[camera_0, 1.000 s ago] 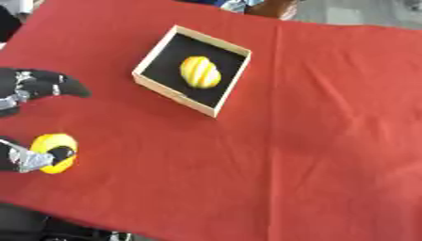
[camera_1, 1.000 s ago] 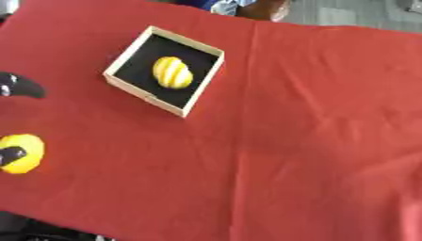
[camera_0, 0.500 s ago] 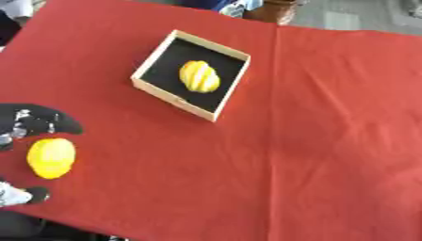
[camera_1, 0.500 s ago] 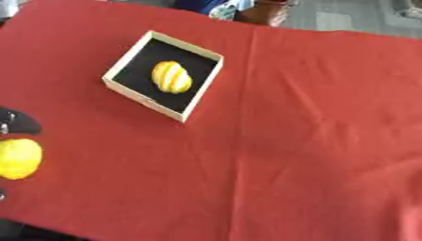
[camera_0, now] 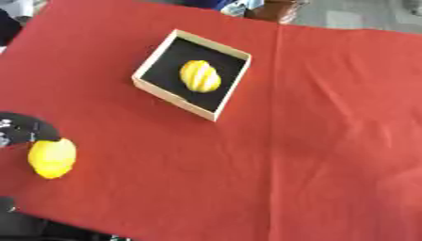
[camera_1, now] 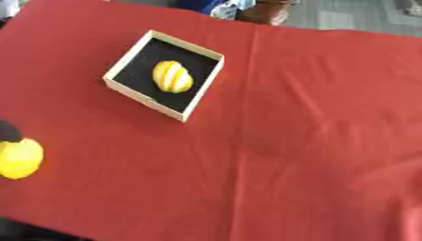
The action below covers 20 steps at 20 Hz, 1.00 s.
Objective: Pick up objects on the table and place them in the box.
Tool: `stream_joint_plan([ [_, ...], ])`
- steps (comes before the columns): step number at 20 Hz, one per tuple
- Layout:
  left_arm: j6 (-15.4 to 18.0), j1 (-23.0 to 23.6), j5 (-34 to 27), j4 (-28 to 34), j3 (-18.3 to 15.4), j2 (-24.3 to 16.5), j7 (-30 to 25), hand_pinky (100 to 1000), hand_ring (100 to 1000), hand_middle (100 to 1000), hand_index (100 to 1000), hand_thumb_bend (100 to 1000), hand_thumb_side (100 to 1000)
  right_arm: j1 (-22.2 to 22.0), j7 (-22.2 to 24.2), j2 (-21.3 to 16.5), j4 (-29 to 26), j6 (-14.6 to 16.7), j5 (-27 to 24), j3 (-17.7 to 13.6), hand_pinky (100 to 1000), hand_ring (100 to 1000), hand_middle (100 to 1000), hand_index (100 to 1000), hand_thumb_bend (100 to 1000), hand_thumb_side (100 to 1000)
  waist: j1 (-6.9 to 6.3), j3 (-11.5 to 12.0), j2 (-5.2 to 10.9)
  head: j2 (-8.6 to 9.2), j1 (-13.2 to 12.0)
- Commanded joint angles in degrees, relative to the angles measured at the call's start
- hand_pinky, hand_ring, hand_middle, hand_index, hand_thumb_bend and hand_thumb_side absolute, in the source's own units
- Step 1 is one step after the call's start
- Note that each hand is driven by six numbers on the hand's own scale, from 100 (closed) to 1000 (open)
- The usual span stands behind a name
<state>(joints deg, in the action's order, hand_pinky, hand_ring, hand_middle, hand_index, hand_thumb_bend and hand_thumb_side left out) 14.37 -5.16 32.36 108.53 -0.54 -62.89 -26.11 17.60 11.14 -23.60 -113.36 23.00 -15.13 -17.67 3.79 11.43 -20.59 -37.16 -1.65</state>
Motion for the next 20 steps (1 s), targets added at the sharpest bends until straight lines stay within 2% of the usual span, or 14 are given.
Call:
stream_joint_plan([
  [1, -0.34, -1.74, 1.45, -2.04, 0.70, -0.69, 2.01, 950, 956, 880, 958, 602, 108, 0.25, 0.02, -0.92, -1.23, -0.21, 0.14, -0.40, 907, 993, 767, 892, 100, 554, -0.25, -0.21, 0.94, 0.80, -0.29],
  [8, 1.50, -6.91, -2.12, -6.82, 4.55, 1.13, -0.87, 943, 944, 868, 952, 521, 117, 0.24, 0.47, -0.54, -1.23, -0.49, -0.19, -0.15, 908, 996, 767, 893, 100, 555, -0.25, -0.84, 0.86, 0.81, -0.88],
  [11, 1.61, -8.90, -3.30, -9.01, 5.66, 2.33, -1.57, 928, 930, 849, 930, 431, 100, 0.24, 0.65, -0.37, -1.23, -0.60, -0.34, -0.07, 908, 996, 766, 893, 100, 555, -0.21, -1.07, 0.88, 0.80, -1.01],
  [16, 2.55, -11.33, -4.14, -12.24, 7.69, 3.72, -2.60, 908, 904, 819, 888, 400, 100, 0.19, 0.92, -0.19, -1.23, -0.75, -0.54, 0.07, 908, 996, 766, 894, 100, 555, -0.21, -1.18, 0.91, 0.61, -1.37],
  [17, 2.79, -11.55, -4.29, -12.67, 7.98, 3.94, -2.79, 894, 880, 786, 828, 356, 100, 0.19, 0.99, -0.17, -1.23, -0.77, -0.57, 0.10, 908, 997, 766, 894, 100, 555, -0.19, -1.19, 0.91, 0.61, -1.38],
  [20, 2.92, -11.69, -5.14, -12.76, 7.72, 4.36, -2.32, 845, 806, 689, 729, 227, 100, 0.08, 1.04, -0.20, -1.23, -0.80, -0.61, 0.04, 908, 997, 766, 894, 100, 555, -0.17, -1.13, 0.92, 0.59, -1.30],
])
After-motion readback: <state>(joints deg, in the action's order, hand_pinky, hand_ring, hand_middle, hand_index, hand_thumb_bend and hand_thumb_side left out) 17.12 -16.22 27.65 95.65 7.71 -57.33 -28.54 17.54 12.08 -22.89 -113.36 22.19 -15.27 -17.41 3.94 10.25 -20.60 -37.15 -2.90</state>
